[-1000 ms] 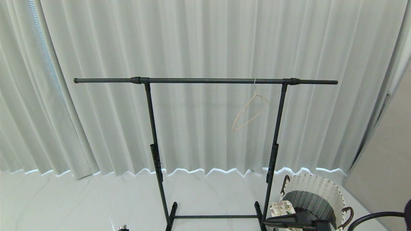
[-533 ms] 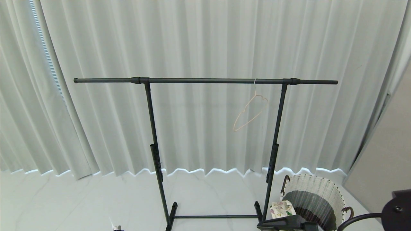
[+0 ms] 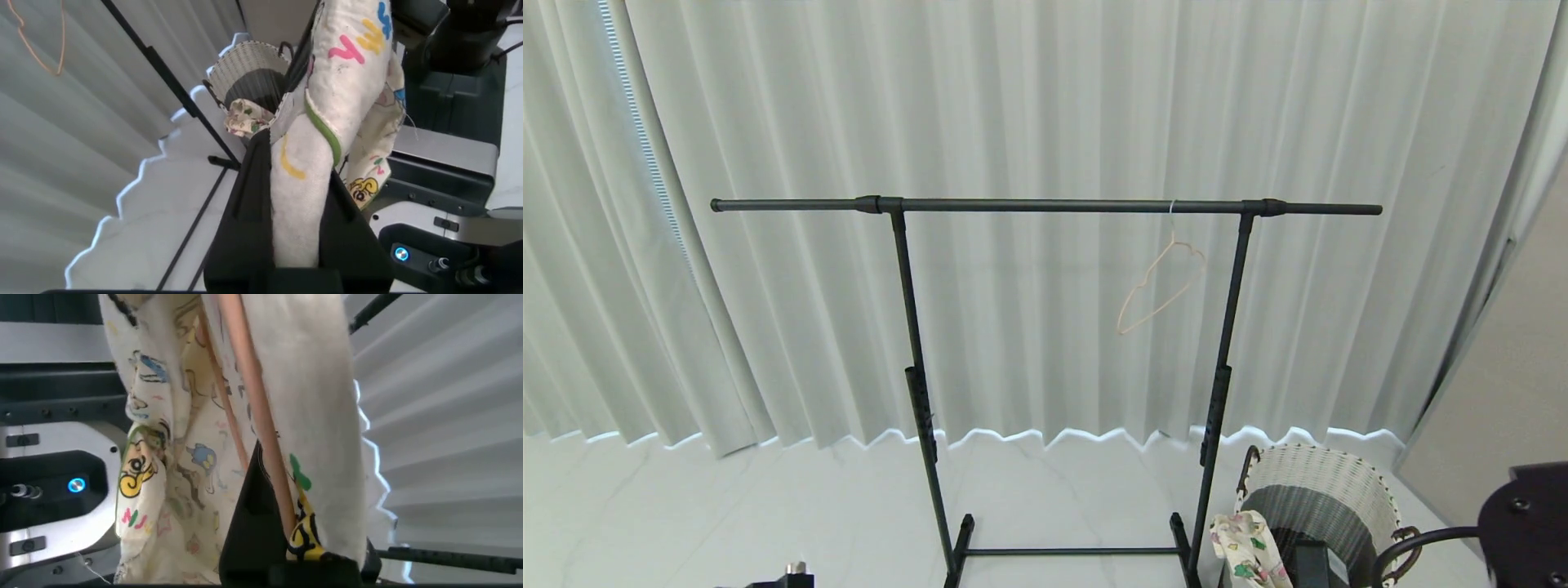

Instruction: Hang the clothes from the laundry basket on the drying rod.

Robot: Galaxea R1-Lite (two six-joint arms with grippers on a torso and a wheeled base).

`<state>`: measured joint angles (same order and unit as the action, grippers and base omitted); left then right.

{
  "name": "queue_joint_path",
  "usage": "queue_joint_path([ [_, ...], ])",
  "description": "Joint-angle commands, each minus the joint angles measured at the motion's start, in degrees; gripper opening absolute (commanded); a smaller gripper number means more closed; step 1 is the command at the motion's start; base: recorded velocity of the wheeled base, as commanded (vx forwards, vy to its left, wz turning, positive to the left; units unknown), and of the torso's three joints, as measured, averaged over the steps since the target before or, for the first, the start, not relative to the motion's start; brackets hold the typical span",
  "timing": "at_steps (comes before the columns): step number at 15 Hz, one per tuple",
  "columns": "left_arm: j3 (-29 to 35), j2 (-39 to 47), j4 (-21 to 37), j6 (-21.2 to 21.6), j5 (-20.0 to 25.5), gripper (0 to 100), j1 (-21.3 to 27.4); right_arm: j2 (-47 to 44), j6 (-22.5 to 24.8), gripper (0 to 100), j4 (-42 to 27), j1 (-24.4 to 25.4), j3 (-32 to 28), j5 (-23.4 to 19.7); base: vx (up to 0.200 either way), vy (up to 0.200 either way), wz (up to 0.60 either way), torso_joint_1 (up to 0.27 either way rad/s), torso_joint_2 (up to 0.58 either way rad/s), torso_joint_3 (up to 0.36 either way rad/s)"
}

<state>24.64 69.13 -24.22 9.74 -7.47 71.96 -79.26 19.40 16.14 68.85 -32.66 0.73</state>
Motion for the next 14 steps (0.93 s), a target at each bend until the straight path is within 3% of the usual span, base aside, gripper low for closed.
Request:
queue_joint_path([
  [1, 0.0, -0.1, 0.1, 0.3, 0.0, 0, 0.0, -0.1, 0.6, 0, 0.4, -0.6, 0.1, 0.1, 0.000, 0.000, 0.00, 0.000, 0.00, 0.000],
  [2, 0.0, -0.1, 0.1, 1.0, -0.4, 0, 0.0, 0.0, 1.3, 0, 0.7, -0.6, 0.1, 0.1, 0.000, 0.000, 0.00, 0.000, 0.00, 0.000],
  [3, 0.0, 0.0, 0.1, 1.0, -0.8, 100, -0.1, 0.2, 1.7, 0, 0.9, -0.6, 0.1, 0.1, 0.000, 0.000, 0.00, 0.000, 0.00, 0.000],
  [9, -1.2, -2.1, 0.1, 0.9, -3.9, 100, -3.7, 4.6, 3.2, 0, 1.2, -4.9, 0.4, 0.1, 0.000, 0.000, 0.00, 0.000, 0.00, 0.000],
  [12, -7.4, -6.8, 0.1, 0.9, -4.0, 100, -12.0, 6.8, 6.6, 0, 1.1, -9.9, 0.4, -0.3, 0.000, 0.000, 0.00, 0.000, 0.00, 0.000],
  [14, -14.5, -12.3, 0.1, 1.2, -3.9, 100, -19.7, 7.8, 7.1, 0, 1.2, -10.3, 0.4, -0.4, 0.000, 0.000, 0.00, 0.000, 0.00, 0.000],
])
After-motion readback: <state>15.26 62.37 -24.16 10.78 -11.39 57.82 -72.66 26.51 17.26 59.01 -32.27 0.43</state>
